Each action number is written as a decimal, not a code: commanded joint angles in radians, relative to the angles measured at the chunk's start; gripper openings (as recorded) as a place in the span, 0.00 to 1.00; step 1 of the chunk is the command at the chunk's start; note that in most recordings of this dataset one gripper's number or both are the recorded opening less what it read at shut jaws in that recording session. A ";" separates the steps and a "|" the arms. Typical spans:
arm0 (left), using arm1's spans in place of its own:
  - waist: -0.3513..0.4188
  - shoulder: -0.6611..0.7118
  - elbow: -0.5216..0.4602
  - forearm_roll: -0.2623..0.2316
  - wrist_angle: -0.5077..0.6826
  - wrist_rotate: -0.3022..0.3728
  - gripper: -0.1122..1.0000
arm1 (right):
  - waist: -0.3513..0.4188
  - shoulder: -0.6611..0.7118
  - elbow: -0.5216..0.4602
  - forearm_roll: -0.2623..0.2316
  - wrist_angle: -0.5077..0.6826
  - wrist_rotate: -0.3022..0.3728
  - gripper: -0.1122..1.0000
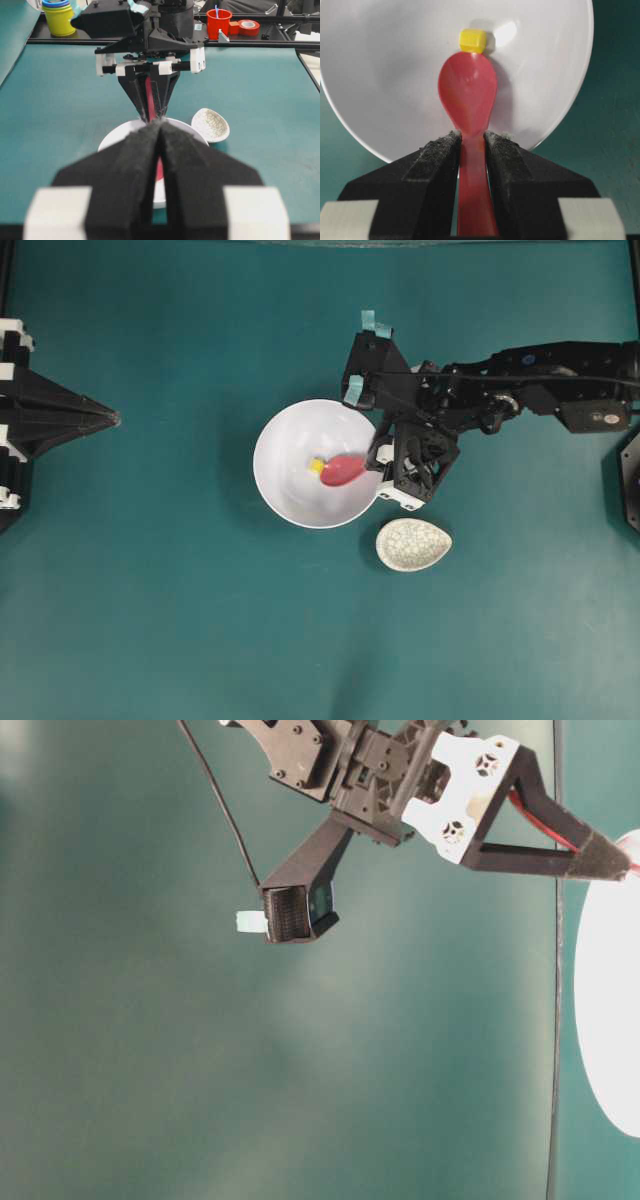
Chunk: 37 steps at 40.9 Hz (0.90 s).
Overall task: Scoop the yellow hexagonal prism block from the bowl with a spoon using the right arm.
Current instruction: 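Lower the spoon into the bowl and push it under the yellow block, then raise the spoon with the yellow block on it above the bowl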
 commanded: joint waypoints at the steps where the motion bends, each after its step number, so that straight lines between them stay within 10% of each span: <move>1: 0.002 0.009 -0.028 0.003 -0.005 0.002 0.09 | -0.002 -0.005 -0.026 -0.002 -0.014 -0.005 0.31; 37: 0.002 0.011 -0.028 0.003 0.003 0.002 0.09 | -0.002 0.026 -0.054 0.000 -0.195 -0.014 0.31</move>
